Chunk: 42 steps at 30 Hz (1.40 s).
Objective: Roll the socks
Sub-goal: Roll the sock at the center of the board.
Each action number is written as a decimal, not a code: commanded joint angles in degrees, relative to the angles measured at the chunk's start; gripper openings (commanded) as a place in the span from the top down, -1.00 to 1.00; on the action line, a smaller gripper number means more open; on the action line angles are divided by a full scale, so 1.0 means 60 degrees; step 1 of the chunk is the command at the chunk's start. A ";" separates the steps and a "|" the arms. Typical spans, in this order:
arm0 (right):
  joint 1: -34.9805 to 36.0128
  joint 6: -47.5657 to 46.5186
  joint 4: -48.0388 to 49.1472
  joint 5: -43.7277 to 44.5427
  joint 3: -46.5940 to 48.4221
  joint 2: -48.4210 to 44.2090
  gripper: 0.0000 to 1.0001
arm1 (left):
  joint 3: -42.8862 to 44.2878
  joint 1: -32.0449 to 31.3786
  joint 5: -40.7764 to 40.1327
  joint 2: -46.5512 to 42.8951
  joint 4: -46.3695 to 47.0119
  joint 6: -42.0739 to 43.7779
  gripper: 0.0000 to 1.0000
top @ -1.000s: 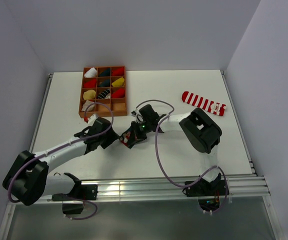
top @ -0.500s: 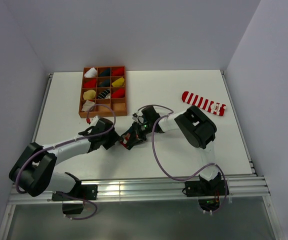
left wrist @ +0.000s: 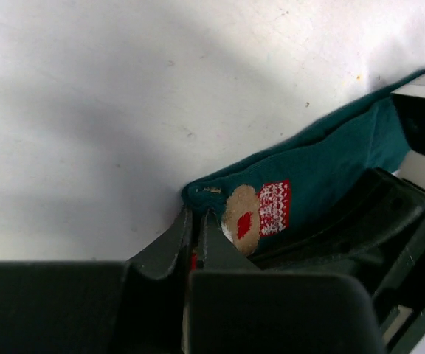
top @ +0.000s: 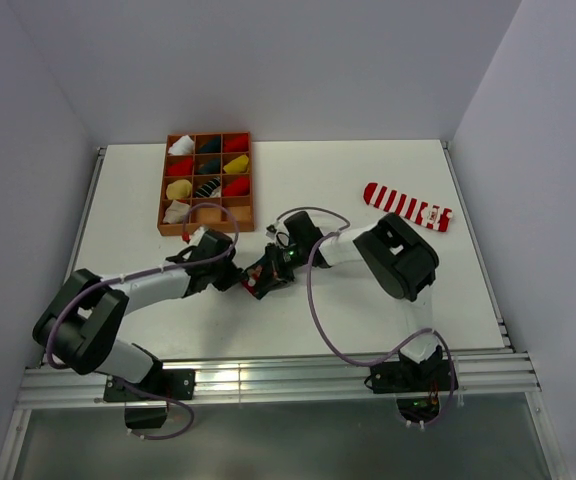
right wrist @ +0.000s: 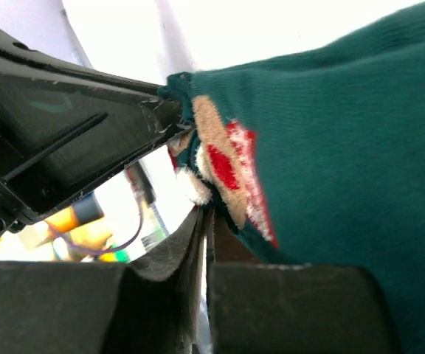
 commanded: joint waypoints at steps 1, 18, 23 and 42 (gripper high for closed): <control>0.0085 -0.1153 -0.0493 0.2597 -0.0661 -0.0655 0.86 | 0.0347 -0.0028 0.0088 0.0518 -0.0934 0.0485 0.99; 0.3219 -0.4258 0.1617 1.1049 -0.2934 -0.4541 0.11 | 0.3160 -0.0130 -0.0234 0.1822 -0.3499 0.1980 0.99; 0.4201 -0.4887 0.2085 1.1786 -0.2847 -0.4498 0.01 | 0.3336 -0.0218 -0.0146 0.2012 -0.3544 0.2038 0.99; 0.5476 -0.6310 0.2789 1.3938 -0.2011 -0.2330 0.03 | 0.3512 -0.0350 0.0015 0.2335 -0.3530 0.2127 0.99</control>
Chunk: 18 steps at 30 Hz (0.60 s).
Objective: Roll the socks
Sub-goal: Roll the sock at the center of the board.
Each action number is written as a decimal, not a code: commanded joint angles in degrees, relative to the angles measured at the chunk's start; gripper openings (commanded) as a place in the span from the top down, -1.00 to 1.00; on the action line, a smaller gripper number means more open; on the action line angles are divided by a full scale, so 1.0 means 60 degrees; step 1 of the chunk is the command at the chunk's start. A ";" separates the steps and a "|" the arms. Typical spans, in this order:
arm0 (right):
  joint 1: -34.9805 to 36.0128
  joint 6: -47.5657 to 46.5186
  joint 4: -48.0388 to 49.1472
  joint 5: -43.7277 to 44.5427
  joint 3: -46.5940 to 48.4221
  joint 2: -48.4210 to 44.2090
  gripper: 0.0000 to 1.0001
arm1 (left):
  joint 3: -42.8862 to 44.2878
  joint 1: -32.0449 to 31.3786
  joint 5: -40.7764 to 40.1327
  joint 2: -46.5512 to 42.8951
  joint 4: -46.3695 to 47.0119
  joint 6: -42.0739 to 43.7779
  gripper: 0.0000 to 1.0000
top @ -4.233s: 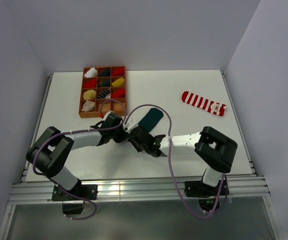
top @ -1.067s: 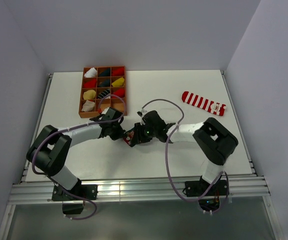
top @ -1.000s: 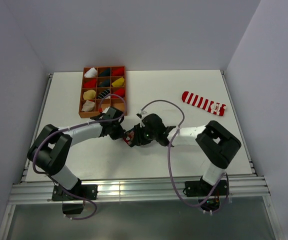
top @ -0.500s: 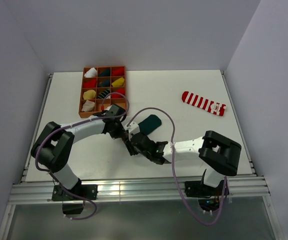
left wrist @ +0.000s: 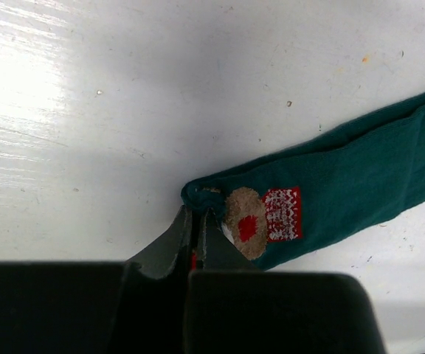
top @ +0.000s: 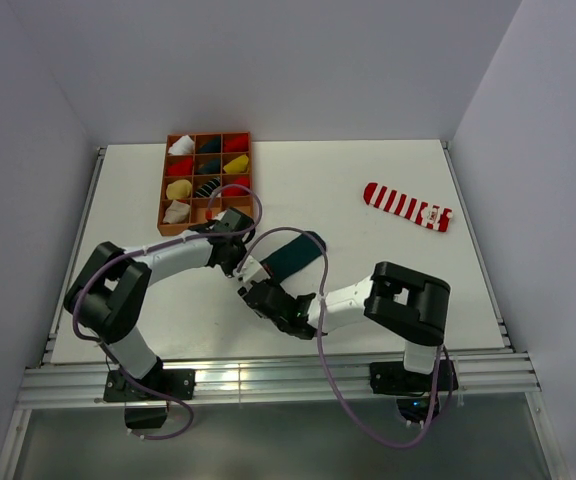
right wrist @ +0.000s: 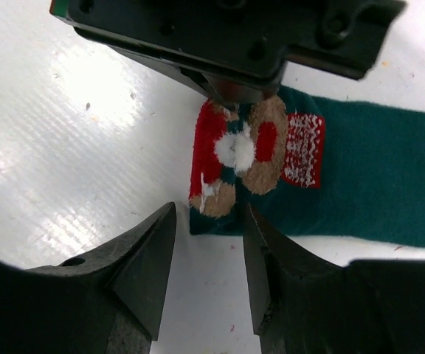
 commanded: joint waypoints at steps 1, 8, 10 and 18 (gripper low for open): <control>0.0133 -0.0452 0.0738 0.0832 0.0422 0.0242 0.03 | 0.0150 -0.0091 0.0062 0.0259 -0.0273 0.0174 0.99; 0.0323 -0.0629 0.1016 0.1506 0.0510 0.0623 0.10 | 0.0136 -0.0106 0.0107 0.0361 -0.0258 0.0189 0.99; 0.0338 -0.0600 0.1017 0.1594 0.0540 0.0667 0.33 | 0.0135 -0.0121 0.0136 0.0376 -0.0258 0.0189 0.99; 0.0192 0.0320 0.0446 0.0733 0.0218 0.0215 1.00 | -0.0142 -0.0106 -0.0054 -0.0209 -0.0083 -0.0118 0.88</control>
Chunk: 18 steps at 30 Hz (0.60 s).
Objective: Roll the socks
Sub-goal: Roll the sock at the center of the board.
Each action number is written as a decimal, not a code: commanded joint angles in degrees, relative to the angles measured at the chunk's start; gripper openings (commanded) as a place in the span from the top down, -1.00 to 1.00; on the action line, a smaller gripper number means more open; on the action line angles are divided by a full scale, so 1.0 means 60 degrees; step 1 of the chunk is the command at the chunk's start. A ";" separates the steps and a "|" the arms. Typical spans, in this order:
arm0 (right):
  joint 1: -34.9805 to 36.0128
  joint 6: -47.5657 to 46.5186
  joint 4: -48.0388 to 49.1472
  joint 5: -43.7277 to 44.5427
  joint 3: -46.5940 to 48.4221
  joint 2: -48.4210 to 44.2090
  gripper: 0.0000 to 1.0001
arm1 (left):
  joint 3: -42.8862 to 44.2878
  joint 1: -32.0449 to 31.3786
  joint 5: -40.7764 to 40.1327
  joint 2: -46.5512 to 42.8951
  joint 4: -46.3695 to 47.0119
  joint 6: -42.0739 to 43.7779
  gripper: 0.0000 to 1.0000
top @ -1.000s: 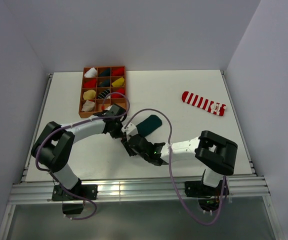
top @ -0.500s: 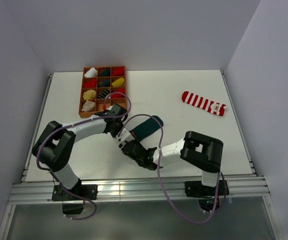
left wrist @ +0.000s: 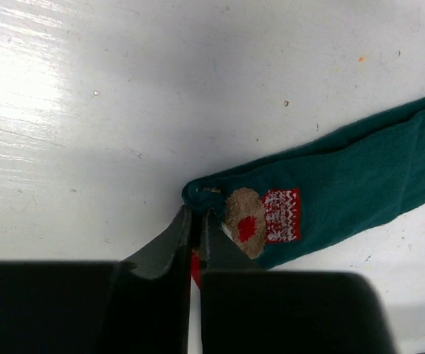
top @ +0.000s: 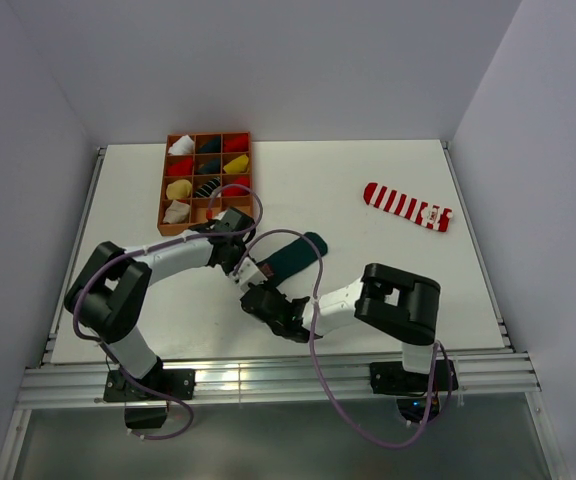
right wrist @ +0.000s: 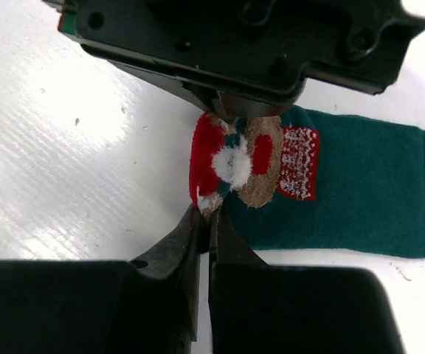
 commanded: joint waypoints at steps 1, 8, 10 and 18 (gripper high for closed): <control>-0.0154 0.0818 -0.0217 -0.0532 -0.0063 -0.0475 1.00 | -0.0219 -0.0092 -0.0138 -0.0439 -0.0090 -0.0192 0.78; -0.1750 0.2210 -0.0366 -0.4090 -0.0882 -0.1353 1.00 | -0.0717 0.0025 -0.0402 -0.1332 0.0510 -0.0894 0.24; -0.2467 0.2620 -0.0205 -0.5321 -0.1059 -0.1428 1.00 | -0.1039 0.0113 -0.0402 -0.1567 0.0788 -0.1216 0.19; -0.4430 0.4215 0.1391 -0.8866 -0.1879 -0.0872 1.00 | -0.2488 0.0260 -0.0315 -0.3120 0.2371 -0.2184 0.00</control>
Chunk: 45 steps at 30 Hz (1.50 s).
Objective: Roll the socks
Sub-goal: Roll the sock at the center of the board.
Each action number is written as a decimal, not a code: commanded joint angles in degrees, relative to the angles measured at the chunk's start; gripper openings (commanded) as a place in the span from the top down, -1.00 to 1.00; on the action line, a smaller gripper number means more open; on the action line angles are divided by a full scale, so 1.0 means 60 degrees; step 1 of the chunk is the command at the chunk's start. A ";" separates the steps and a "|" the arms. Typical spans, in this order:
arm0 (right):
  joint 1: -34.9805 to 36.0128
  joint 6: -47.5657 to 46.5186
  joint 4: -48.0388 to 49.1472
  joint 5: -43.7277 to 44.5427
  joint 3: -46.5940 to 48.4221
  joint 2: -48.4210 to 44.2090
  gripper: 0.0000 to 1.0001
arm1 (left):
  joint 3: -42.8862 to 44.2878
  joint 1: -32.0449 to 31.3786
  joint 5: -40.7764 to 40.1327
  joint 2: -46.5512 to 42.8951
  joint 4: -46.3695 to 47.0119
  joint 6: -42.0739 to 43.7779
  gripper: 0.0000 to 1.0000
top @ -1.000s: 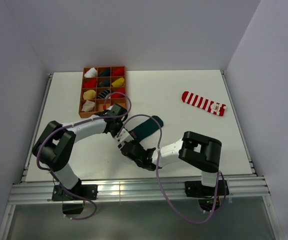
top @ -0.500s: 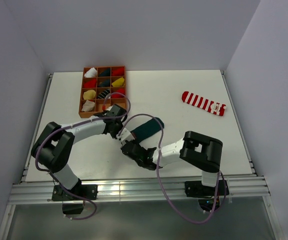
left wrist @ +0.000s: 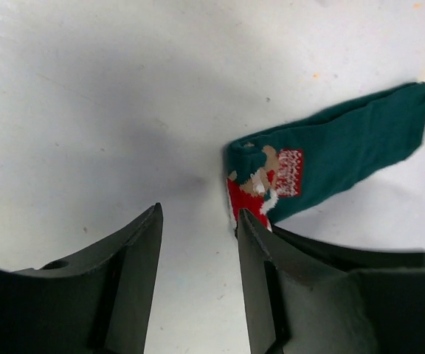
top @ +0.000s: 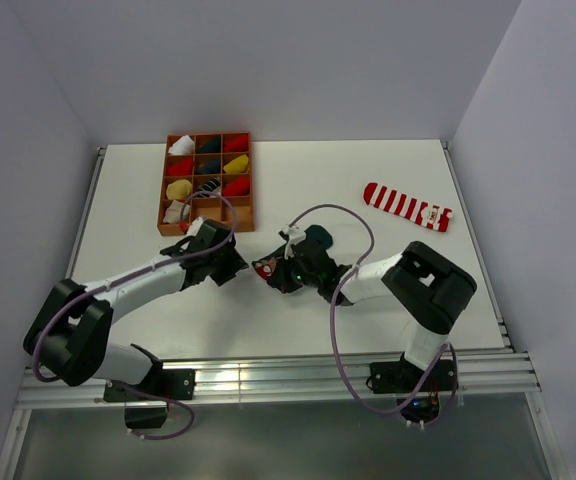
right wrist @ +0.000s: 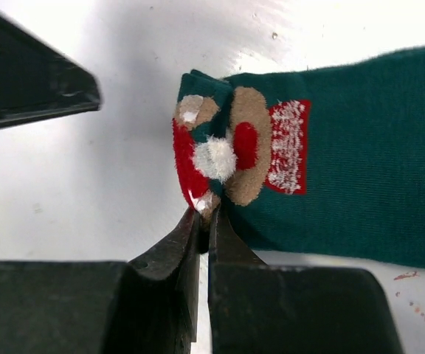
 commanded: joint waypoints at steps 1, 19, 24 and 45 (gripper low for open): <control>-0.0694 0.1139 0.0776 -0.2419 -0.0456 0.0411 1.00 | -0.0362 0.0016 0.0006 -0.0622 0.1114 -0.0571 0.00; -0.2879 0.3982 0.2946 -0.5062 -0.0968 0.2608 1.00 | -0.0334 -0.0174 0.1105 0.0914 0.3107 -0.0541 -0.06; -0.2937 0.3954 0.2844 -0.5062 -0.0866 0.2740 1.00 | -0.0056 -0.0189 0.1076 0.1398 0.3151 -0.0468 -0.06; -0.2937 0.3704 0.2200 -0.4872 -0.0617 0.2741 1.00 | 0.0692 -0.0233 0.0651 0.2570 0.2524 0.0030 0.18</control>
